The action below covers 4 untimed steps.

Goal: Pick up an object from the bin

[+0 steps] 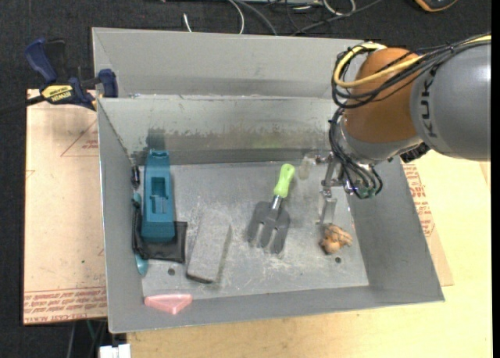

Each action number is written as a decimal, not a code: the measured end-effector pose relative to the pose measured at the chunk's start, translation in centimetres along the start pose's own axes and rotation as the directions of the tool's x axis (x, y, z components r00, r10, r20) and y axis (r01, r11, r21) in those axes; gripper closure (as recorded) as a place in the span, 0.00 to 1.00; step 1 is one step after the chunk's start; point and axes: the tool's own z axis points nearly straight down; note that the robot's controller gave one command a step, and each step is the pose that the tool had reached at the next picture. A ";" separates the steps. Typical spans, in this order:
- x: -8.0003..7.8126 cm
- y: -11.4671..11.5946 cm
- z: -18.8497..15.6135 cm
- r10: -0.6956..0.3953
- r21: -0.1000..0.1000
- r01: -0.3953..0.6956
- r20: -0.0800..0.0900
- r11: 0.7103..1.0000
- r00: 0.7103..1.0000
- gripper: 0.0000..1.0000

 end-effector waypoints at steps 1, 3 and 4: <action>-0.1 0.0 -0.5 -0.001 0.001 0.001 0.006 1.000 1.000 0.00; -4.2 5.1 -2.0 -0.452 0.009 0.452 0.019 0.892 0.892 0.00; -4.9 2.6 2.7 -0.457 -0.006 0.456 -0.005 0.890 0.890 0.00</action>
Offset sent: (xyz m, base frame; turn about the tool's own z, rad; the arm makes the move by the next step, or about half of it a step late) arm 0.0268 0.0401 -0.0558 -0.3321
